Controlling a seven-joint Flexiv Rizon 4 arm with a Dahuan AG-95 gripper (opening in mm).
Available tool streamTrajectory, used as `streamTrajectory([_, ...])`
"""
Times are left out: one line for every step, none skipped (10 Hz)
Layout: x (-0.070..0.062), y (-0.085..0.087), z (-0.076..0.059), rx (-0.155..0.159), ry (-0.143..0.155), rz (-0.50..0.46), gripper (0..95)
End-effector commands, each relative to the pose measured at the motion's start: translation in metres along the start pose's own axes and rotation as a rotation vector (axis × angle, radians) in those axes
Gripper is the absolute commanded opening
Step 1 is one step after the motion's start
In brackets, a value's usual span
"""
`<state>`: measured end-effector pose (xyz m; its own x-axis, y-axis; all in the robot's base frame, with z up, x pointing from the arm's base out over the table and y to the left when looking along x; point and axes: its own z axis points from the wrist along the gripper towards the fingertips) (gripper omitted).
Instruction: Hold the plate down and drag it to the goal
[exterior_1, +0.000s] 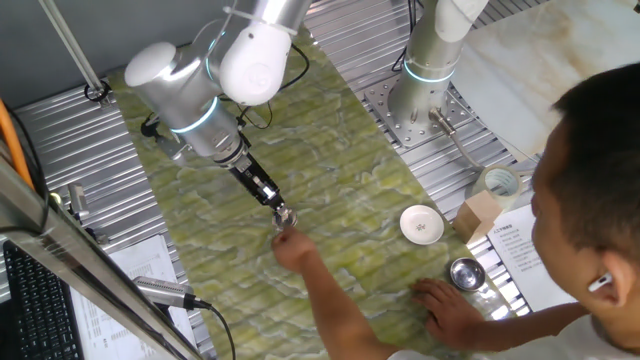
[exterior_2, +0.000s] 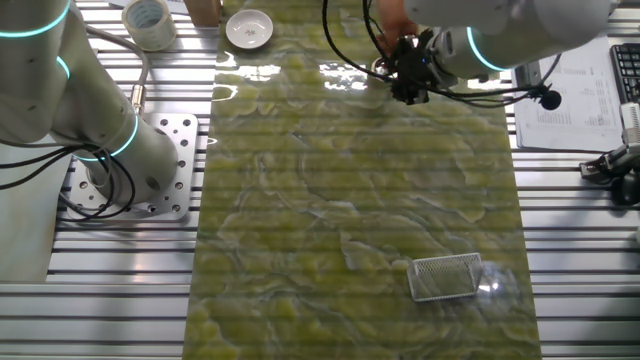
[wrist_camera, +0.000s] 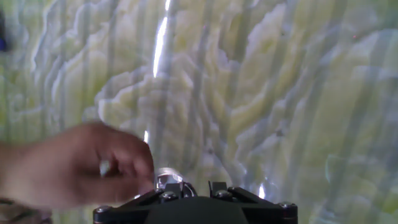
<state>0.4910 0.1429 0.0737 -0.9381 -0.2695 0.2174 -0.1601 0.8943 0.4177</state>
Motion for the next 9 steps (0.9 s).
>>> streamTrajectory([-0.003, 0.0, 0.001, 0.0, 0.001, 0.001, 19.0])
streamTrajectory([-0.004, 0.0, 0.0, 0.0, 0.0, 0.002, 19.0])
streamTrajectory([-0.007, 0.001, -0.002, 0.0, -0.003, 0.004, 19.0])
streamTrajectory([-0.011, 0.002, -0.005, 0.0, -0.004, 0.008, 19.0])
streamTrajectory([-0.015, 0.003, -0.007, 0.0, -0.003, 0.009, 19.0])
streamTrajectory([-0.017, 0.004, -0.008, 0.003, -0.001, 0.008, 19.0])
streamTrajectory([-0.016, 0.003, -0.007, 0.004, 0.002, 0.005, 0.0])
streamTrajectory([-0.015, 0.002, -0.006, 0.003, 0.005, 0.004, 0.0])
streamTrajectory([-0.014, 0.002, -0.005, 0.001, 0.007, 0.003, 0.0])
